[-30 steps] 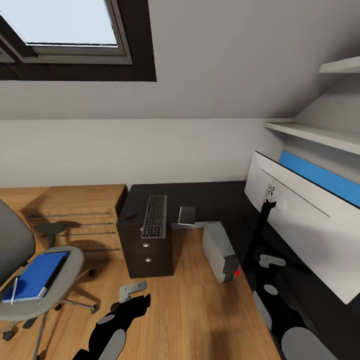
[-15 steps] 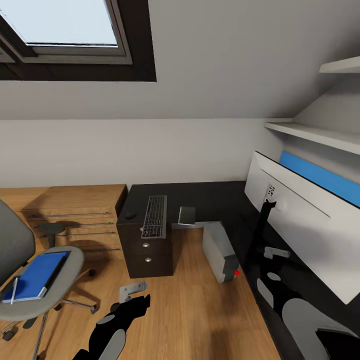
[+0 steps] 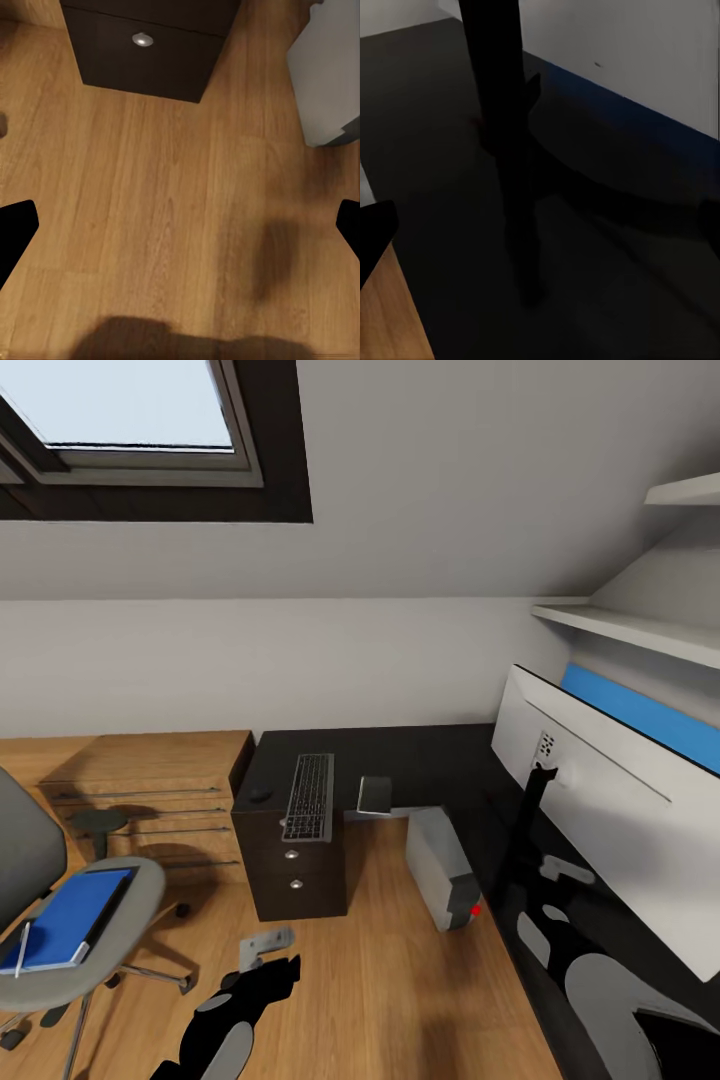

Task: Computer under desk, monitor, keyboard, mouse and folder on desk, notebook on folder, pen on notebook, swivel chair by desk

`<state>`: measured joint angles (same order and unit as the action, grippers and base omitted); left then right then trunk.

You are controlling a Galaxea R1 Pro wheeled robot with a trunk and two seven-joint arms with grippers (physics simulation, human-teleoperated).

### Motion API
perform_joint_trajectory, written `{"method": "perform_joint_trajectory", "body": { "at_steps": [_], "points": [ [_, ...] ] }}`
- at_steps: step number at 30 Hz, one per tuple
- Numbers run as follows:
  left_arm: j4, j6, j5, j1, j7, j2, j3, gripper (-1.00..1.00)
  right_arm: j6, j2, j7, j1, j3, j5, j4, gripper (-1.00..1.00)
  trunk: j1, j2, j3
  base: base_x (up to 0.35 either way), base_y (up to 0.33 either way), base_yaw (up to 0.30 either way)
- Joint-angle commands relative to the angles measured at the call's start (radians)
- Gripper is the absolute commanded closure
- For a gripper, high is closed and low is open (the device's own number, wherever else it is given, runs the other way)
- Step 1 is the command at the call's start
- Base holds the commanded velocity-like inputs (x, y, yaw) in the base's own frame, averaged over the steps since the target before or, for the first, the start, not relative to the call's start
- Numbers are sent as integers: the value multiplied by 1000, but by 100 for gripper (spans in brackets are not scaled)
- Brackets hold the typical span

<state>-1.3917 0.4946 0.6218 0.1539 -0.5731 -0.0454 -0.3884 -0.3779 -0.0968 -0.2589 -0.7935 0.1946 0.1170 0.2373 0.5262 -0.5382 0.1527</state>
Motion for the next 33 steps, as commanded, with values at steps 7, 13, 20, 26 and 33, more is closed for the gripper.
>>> {"method": "perform_joint_trajectory", "body": {
  "at_steps": [7,13,20,26,33],
  "points": [
    [4,1,7,1,-10,-2,-3,-100,-7,0,0,-1,2,15,-1,-100,0,-2,2,2,0,0],
    [5,1,6,1,-10,-2,-3,-100,-56,10,6,-1,0,8,-2,-100,0,-2,2,0,0,0],
    [5,1,6,2,-10,-2,-2,-100,-75,22,7,-1,0,6,-1,-100,0,-2,2,0,0,0],
    [5,1,6,1,-10,-2,-1,-100,-78,33,3,-1,-1,10,-1,-100,0,-2,2,0,0,0],
    [5,1,6,1,-10,-2,0,-100,-80,43,1,-1,0,8,1,-100,0,-2,2,0,0,0]
  ]
}}
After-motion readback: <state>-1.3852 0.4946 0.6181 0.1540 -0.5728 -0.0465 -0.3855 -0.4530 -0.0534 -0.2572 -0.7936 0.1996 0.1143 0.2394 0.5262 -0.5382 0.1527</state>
